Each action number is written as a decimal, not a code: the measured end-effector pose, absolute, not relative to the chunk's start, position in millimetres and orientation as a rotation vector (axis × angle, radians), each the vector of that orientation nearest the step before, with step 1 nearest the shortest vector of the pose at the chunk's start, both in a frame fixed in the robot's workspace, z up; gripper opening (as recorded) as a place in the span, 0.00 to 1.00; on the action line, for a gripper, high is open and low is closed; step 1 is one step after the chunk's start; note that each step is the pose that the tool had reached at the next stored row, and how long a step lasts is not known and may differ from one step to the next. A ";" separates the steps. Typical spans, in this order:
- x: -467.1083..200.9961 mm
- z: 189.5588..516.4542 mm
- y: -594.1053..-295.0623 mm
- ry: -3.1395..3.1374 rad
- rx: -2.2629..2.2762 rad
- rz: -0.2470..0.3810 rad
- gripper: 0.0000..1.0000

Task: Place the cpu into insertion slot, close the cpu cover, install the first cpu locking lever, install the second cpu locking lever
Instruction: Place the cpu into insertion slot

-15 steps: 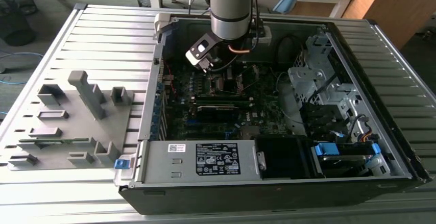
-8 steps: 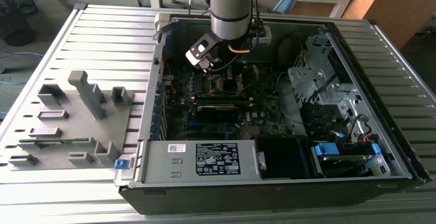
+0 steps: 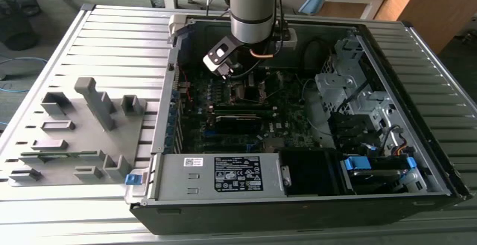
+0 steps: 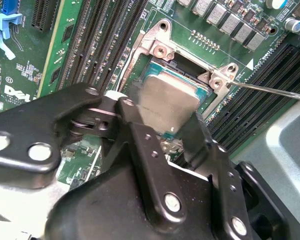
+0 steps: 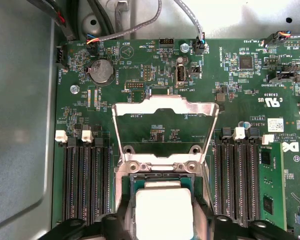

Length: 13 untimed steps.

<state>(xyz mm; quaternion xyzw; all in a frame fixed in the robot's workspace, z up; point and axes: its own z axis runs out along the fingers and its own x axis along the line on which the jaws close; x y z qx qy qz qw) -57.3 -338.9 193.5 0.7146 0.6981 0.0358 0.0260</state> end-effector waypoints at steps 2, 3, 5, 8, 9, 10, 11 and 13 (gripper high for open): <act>-57.3 193.5 -338.9 2.158 2.209 0.111 0.61; -57.3 193.5 -338.9 2.158 2.209 0.111 0.61; -57.3 193.5 -338.9 2.158 2.209 0.111 0.61; -57.3 193.6 -338.9 2.158 2.209 0.110 0.61; -57.3 193.6 -338.9 2.158 2.209 0.110 0.61; -57.3 193.6 -338.9 2.158 2.209 0.110 0.61; -57.3 193.6 -338.9 2.158 2.209 0.110 0.61; -57.3 193.6 -338.9 2.158 2.209 0.110 0.61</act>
